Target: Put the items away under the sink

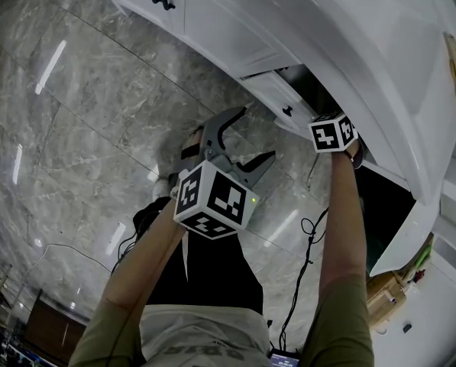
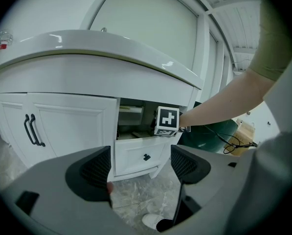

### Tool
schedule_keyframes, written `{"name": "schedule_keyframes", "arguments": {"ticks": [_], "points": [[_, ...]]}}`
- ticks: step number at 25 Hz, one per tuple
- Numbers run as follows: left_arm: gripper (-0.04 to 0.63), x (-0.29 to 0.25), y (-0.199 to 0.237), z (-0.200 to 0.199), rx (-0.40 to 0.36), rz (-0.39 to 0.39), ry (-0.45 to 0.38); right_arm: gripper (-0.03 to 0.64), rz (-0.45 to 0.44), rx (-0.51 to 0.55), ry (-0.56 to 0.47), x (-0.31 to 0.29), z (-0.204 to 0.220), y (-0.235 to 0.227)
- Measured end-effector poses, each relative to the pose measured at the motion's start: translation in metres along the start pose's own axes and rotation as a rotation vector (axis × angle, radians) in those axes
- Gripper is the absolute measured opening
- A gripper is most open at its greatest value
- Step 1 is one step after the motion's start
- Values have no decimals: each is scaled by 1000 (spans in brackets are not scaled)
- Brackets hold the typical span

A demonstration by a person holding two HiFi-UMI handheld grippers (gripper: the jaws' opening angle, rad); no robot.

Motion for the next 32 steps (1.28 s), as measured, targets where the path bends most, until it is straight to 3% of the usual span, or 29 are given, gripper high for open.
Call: {"name": "schedule_keyframes", "arguments": {"ticks": [8,16,22,27,32], "points": [[367,11,-3,-5,7,8,-1,86,79,-52,-74,18,2,3],[367,36,-9,-22,-2,25,-18,86,194,-204,-175,74,8,22],[367,66,-21,-58,-31,16,-59,86,305,-419,-293,149,17,32],[367,106,-33,-89,-13,-13,-81,86,274,-605,-481,234,18,34],[367,152,-46,-133,-57,-15,-96,86,326,-756,-614,340,22,36]]}}
Point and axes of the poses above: the fingertips, and each gripper's own axes: x backward along the fingers, y to its left, z out of its underside, the point moved 9 cm from there along x, backward along the fingers, and after that the axes turned 9 degrees about -y, right-handed, at the moved point
